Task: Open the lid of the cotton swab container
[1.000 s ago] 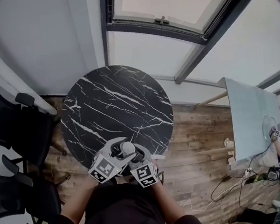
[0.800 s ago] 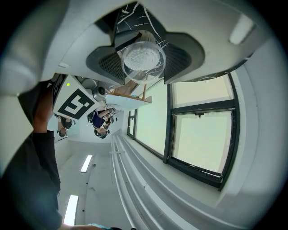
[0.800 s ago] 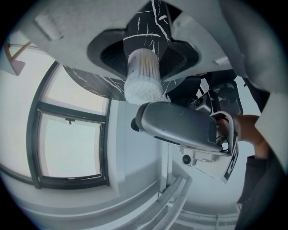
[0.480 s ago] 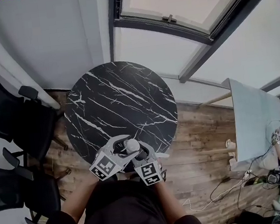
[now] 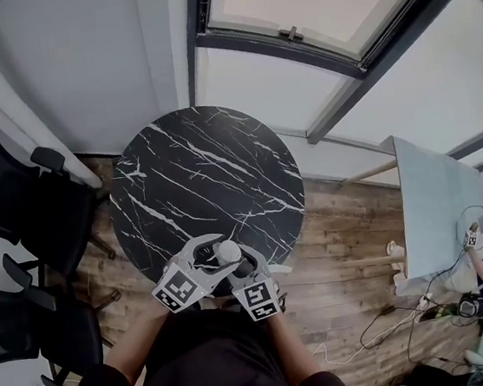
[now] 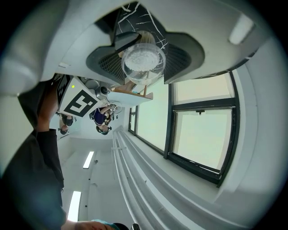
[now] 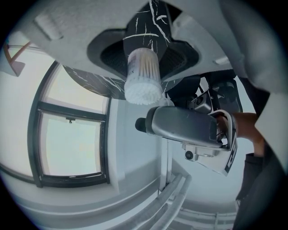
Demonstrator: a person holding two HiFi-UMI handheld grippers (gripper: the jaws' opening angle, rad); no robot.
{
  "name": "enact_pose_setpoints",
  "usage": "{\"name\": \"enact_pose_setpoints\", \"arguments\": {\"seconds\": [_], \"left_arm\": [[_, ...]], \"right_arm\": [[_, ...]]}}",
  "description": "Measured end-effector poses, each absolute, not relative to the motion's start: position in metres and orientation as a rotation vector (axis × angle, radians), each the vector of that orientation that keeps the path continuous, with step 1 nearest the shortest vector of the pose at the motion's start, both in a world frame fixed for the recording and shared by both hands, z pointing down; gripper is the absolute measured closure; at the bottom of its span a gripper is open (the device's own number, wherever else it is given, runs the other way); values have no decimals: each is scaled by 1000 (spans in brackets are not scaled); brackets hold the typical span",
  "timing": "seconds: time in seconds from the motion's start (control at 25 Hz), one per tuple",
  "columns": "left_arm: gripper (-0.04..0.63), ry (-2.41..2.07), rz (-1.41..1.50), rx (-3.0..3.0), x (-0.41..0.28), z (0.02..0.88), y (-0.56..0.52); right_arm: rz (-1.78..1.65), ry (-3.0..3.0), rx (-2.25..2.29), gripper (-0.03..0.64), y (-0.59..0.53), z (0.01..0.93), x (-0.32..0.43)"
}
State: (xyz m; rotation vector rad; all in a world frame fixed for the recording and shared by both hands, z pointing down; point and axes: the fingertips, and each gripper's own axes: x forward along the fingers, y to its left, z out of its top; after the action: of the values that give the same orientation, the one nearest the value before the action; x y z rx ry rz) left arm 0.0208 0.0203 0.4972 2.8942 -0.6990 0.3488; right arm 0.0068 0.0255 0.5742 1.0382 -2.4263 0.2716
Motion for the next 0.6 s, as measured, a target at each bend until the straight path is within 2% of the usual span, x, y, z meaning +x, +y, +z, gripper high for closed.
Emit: {"name": "enact_pose_setpoints", "arguments": {"seconds": [0.6], "left_arm": [[311, -713, 307, 2903, 12, 495, 28]], "right_arm": [[302, -2453, 1066, 397, 28, 571, 8]]}}
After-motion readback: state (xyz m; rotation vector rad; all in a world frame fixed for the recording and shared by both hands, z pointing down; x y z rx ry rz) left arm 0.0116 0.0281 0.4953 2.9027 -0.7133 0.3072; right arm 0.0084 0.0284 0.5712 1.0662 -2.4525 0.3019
